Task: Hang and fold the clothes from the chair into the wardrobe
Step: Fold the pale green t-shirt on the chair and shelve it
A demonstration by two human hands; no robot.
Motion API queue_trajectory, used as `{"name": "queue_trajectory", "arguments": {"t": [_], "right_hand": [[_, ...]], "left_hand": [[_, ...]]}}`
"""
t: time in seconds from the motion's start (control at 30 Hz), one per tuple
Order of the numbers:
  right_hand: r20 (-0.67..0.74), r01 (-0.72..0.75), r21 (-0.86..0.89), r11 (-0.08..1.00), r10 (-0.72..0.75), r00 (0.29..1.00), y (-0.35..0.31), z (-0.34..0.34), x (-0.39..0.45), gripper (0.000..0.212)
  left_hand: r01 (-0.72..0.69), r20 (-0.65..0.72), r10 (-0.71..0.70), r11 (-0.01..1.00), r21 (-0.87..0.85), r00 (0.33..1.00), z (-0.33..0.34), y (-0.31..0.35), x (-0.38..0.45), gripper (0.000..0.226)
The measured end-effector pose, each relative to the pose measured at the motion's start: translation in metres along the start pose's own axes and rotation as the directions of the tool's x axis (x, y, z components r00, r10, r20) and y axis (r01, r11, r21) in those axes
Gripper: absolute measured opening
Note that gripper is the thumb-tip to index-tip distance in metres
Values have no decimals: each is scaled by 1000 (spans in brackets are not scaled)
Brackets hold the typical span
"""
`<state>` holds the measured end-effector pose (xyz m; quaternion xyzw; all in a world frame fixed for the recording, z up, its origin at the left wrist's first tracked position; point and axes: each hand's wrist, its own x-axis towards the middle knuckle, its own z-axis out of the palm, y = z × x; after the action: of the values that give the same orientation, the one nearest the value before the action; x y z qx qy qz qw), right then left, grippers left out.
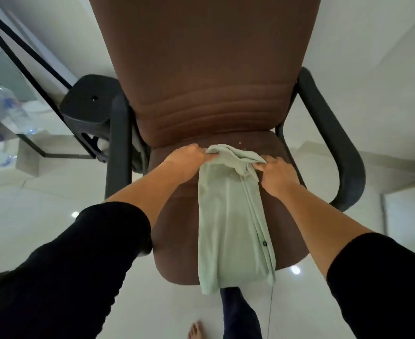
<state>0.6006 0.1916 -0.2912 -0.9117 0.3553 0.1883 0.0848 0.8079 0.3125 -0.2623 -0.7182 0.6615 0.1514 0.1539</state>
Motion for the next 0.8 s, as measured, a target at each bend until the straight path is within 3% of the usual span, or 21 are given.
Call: {"name": "queue_trajectory", "arguments": {"t": [0.17,0.3,0.4,0.47,0.53,0.6,0.7,0.8], "right_hand": [[287,43,41,998,-53,956,-2,107,-44,48],[460,-66,302,951,-85,884,1,162,-61,58],[370,-129,404,906,-33,928,4,160,-48,31],[283,-143,411,900,22,959,6,145,-27,22],[159,-82,376,923,23,987,9,132,1,27],[59,-53,376,925,33,998,12,124,31,37],[61,-125,416,900,110,992,19,115,80,52],[111,-162,480,862,123,986,25,108,120,65]], "left_hand": [[-117,177,131,989,-88,975,119,61,-24,70],[-157,324,190,980,-125,927,180,91,-34,61],[-69,355,137,978,-198,925,176,85,-28,56],[-48,305,107,980,-195,946,159,73,-12,39],[30,223,15,980,-199,975,145,59,13,33],[120,137,-90,967,-226,986,136,46,42,42],[176,33,-173,954,-243,984,127,22,89,55],[272,46,-269,926,-261,962,118,2,131,63]]}}
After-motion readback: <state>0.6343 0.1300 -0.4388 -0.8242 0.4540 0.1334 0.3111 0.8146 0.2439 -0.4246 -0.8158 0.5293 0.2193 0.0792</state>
